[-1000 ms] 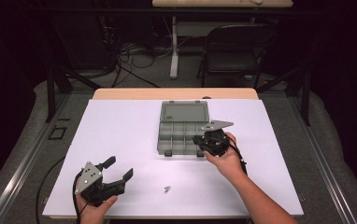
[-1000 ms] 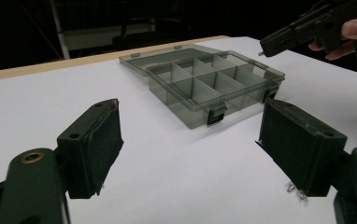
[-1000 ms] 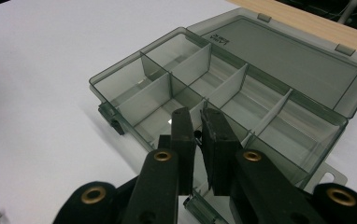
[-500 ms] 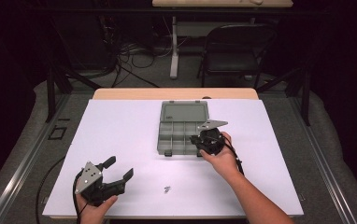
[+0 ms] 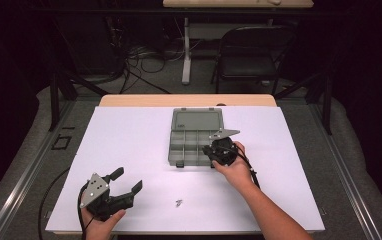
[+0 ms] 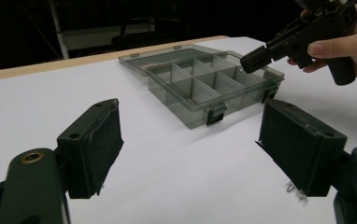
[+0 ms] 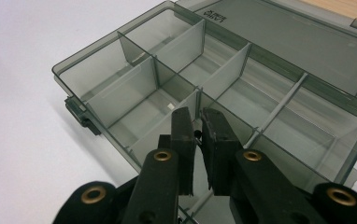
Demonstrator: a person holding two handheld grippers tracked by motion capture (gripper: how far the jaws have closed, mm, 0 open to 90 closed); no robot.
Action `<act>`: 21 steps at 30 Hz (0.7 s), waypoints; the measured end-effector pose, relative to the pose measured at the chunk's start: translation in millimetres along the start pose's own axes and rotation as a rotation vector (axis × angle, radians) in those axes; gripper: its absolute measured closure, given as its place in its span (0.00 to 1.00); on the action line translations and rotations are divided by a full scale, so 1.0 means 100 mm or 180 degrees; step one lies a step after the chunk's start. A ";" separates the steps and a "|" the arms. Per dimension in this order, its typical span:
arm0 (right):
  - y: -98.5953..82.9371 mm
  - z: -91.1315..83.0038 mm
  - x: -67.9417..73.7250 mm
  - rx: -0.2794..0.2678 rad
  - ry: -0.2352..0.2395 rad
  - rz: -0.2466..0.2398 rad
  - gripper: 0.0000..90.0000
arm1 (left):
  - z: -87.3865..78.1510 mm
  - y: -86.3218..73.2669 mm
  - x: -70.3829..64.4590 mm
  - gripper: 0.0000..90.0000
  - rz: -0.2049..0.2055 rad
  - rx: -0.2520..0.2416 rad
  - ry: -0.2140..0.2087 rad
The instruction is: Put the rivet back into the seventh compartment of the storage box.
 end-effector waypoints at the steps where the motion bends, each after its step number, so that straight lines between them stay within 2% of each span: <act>1: 0.00 0.00 0.00 -0.0010 -0.0003 -0.0008 0.93 | 0.00 0.00 0.00 0.23 -0.0006 -0.0014 0.0005; 8: 0.01 0.02 0.03 -0.0008 0.0025 -0.0012 0.90 | 0.00 0.00 0.00 0.23 0.0003 0.0001 0.0000; 13: 0.03 -0.03 0.04 -0.0092 0.0013 0.0004 0.77 | 0.00 0.00 0.00 0.23 -0.0012 -0.0018 0.0005; 17: 0.06 -0.09 0.04 -0.0207 -0.0036 0.0020 0.61 | 0.00 0.01 0.00 0.23 -0.0009 -0.0027 0.0010; 19: 0.07 -0.13 0.07 -0.0279 -0.0003 0.0030 0.54 | 0.00 0.00 0.00 0.23 -0.0010 -0.0026 0.0011; 21: 0.07 -0.17 0.10 -0.0301 0.0005 -0.0031 0.51 | 0.00 0.00 0.00 0.23 -0.0015 -0.0027 0.0010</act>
Point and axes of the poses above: each handheld gripper's, and its own axes: z roughly forward along the jaws, y roughly out of its top, x roughly to its left, the point moved 9 cm from there along z, roughly forward along the jaws, and after that the axes turned 15 degrees about x, right-handed, at the moved point
